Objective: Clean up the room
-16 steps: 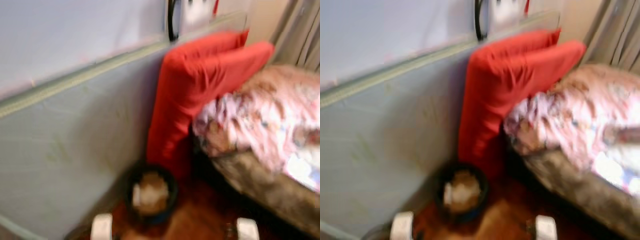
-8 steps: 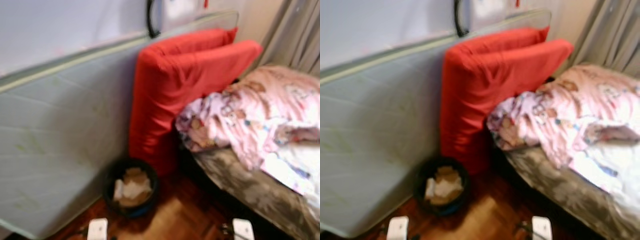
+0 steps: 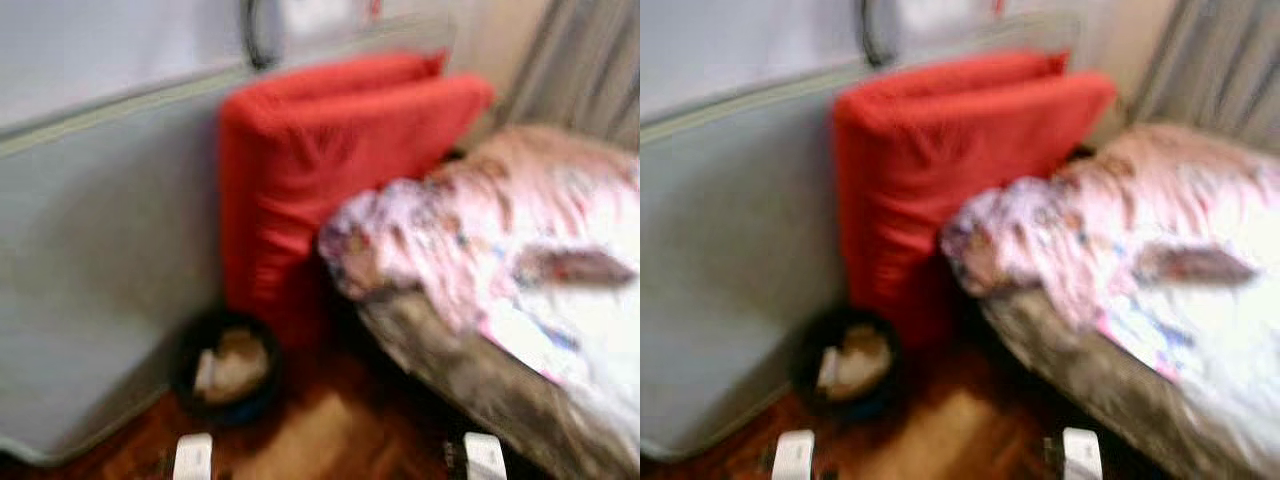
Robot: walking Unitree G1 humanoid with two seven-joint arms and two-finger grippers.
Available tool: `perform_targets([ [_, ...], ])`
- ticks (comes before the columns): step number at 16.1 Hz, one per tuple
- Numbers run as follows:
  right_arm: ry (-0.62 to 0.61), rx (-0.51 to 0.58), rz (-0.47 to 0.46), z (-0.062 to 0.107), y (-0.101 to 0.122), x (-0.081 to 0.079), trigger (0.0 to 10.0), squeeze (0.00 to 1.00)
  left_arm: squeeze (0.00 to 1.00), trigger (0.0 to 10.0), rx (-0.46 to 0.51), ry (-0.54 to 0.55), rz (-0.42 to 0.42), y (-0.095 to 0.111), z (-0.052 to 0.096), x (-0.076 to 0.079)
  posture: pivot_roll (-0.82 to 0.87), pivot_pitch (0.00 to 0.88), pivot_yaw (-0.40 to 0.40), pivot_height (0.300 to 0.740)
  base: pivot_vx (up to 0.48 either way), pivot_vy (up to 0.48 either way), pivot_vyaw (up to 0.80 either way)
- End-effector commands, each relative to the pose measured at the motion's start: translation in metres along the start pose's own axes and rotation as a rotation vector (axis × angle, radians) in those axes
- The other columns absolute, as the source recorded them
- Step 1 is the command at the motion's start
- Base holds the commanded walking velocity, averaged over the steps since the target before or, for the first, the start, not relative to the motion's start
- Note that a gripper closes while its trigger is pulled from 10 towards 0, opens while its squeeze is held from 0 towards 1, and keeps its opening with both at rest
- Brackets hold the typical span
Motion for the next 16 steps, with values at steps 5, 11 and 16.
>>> perform_targets([
  [5, 0.09, -0.017, -0.134, 0.002, -0.002, 0.023, 10.0, 0.0, 0.0, 10.0, -0.159, 0.04, -0.037, -0.016, 0.005, -0.025, 0.01, 0.0, -0.048, 0.74, 0.0, -0.061, 0.0],
  [11, 0.092, -0.009, -0.139, 0.001, 0.001, 0.019, 10.0, 0.0, 0.0, 10.0, -0.151, 0.041, -0.051, -0.011, 0.004, -0.028, 0.01, 0.0, -0.02, 0.74, 0.0, 0.0, 0.0],
  [16, 0.105, 0.009, -0.147, -0.001, 0.008, 0.008, 10.0, 0.0, 0.0, 10.0, -0.14, 0.04, -0.087, -0.003, 0.002, -0.034, 0.0, 0.0, 0.026, 0.74, 0.0, 0.0, 0.0],
])
Point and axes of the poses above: a point about 5 cm out from each wrist's last joint towards the gripper, its own z axis pointing back from the gripper into the wrist, its own y axis along the axis of the wrist's last joint, x = y × z, the point moved 1 cm from there along -z, pointing out of the wrist towards the gripper, and after that the axes turned 8 degrees about z, right-handed, at the moved point
